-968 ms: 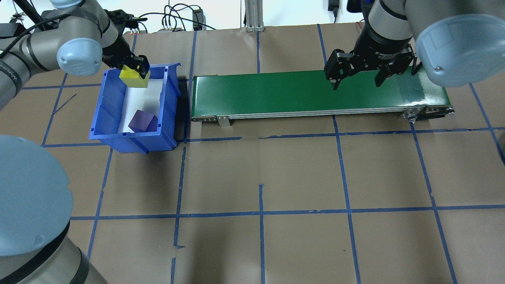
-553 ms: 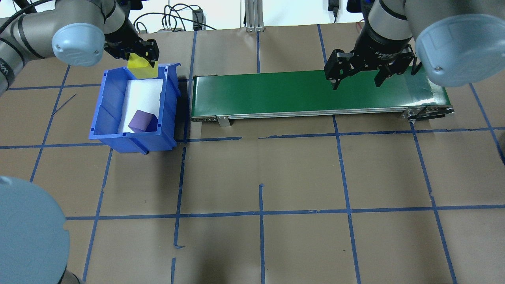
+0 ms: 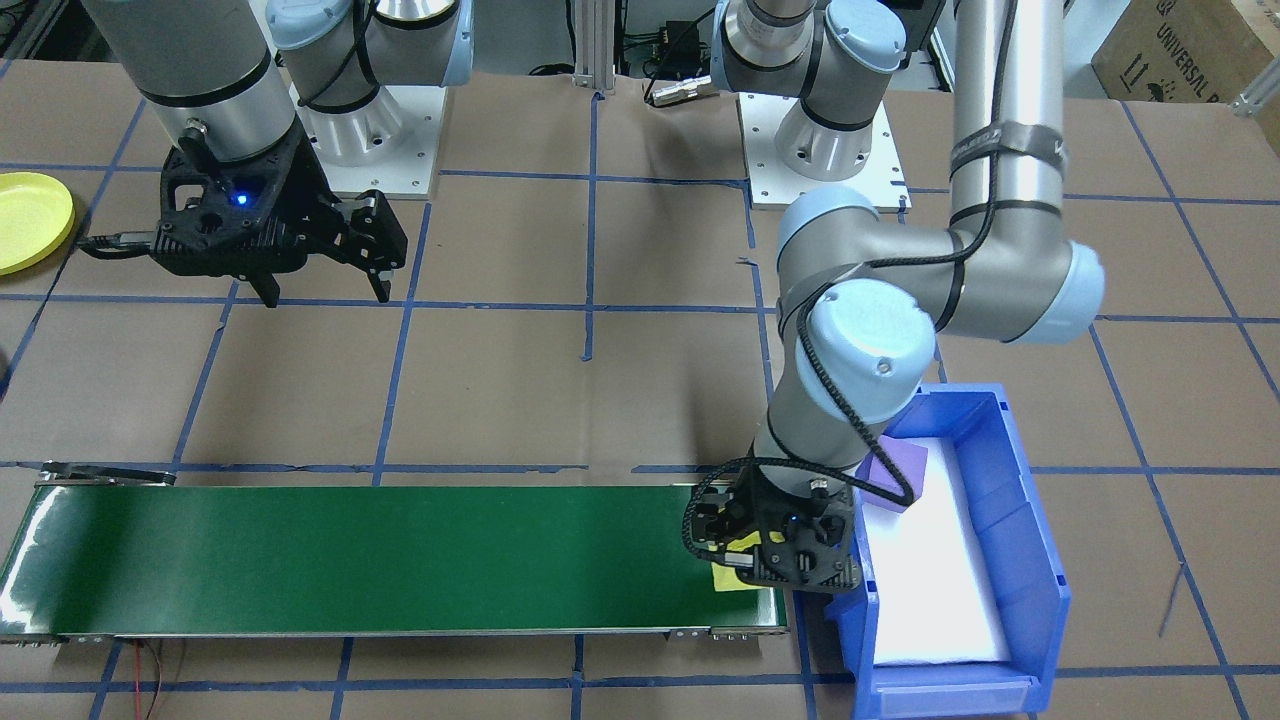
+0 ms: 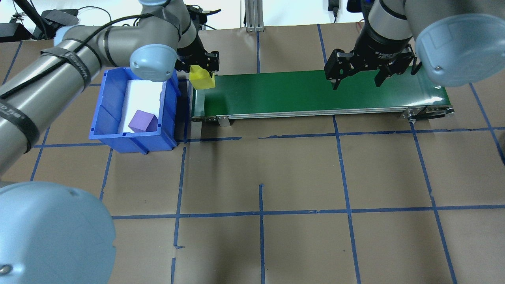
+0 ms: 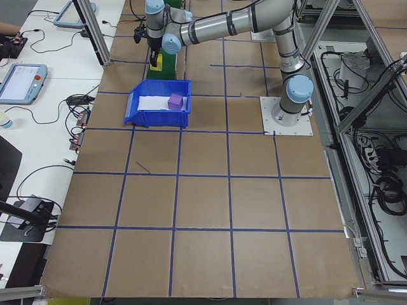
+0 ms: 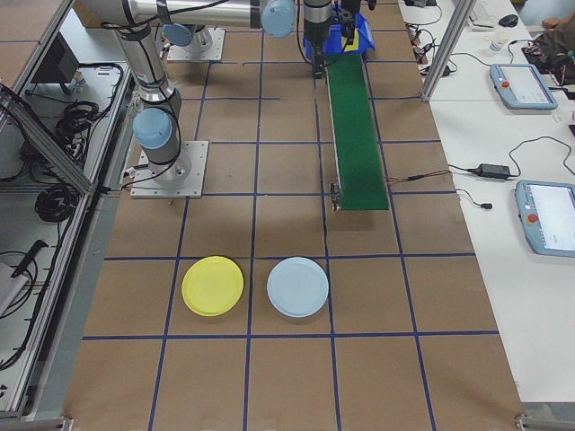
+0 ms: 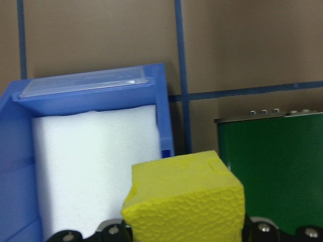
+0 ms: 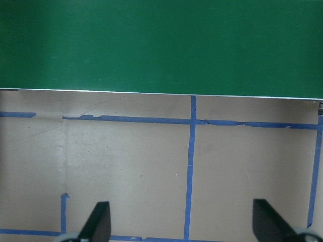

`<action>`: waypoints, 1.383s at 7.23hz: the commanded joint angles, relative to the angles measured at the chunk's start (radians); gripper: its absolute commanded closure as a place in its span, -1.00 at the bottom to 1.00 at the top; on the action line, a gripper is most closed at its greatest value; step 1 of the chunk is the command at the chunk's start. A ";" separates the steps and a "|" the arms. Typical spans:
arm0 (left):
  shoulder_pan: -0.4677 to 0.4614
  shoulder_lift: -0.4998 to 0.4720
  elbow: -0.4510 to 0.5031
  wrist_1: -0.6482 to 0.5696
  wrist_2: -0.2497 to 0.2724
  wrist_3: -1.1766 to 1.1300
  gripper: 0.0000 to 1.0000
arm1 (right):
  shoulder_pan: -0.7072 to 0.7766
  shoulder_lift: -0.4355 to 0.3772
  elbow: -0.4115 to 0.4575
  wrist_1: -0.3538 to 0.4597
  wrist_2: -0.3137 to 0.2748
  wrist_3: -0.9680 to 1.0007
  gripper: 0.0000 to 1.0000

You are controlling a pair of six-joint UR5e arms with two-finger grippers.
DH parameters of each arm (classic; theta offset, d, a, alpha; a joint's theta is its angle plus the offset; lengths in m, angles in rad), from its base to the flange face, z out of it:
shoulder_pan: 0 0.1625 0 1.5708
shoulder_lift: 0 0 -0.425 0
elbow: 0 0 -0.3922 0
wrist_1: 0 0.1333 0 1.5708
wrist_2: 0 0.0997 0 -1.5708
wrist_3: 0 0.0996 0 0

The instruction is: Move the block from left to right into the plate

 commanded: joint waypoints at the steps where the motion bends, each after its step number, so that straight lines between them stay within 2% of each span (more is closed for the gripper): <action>1: -0.039 -0.016 0.001 -0.073 -0.007 0.009 0.20 | 0.001 0.000 0.000 0.001 0.000 0.000 -1.00; 3: -0.043 -0.012 -0.008 -0.077 -0.018 0.003 0.17 | 0.001 0.000 0.000 0.001 0.000 0.000 -1.00; 4: -0.043 -0.012 -0.010 -0.079 -0.018 0.005 0.03 | 0.001 0.000 0.002 0.001 0.000 0.000 -1.00; 5: -0.043 -0.012 -0.002 -0.076 -0.009 0.003 -0.75 | -0.001 0.001 0.002 0.001 0.000 0.000 -1.00; 6: -0.043 -0.011 0.003 -0.074 -0.007 0.002 -1.00 | 0.000 0.000 0.002 0.001 0.000 0.000 -1.00; 8: -0.037 0.018 0.016 -0.055 -0.006 0.005 -1.00 | 0.000 0.000 0.002 0.001 0.000 0.000 -1.00; 9: -0.020 0.017 0.030 0.019 -0.001 0.041 -1.00 | 0.001 0.001 0.002 0.001 0.000 0.000 -1.00; 10: 0.031 0.030 0.030 0.021 0.029 0.104 -1.00 | 0.001 0.001 0.002 0.001 0.000 0.000 -1.00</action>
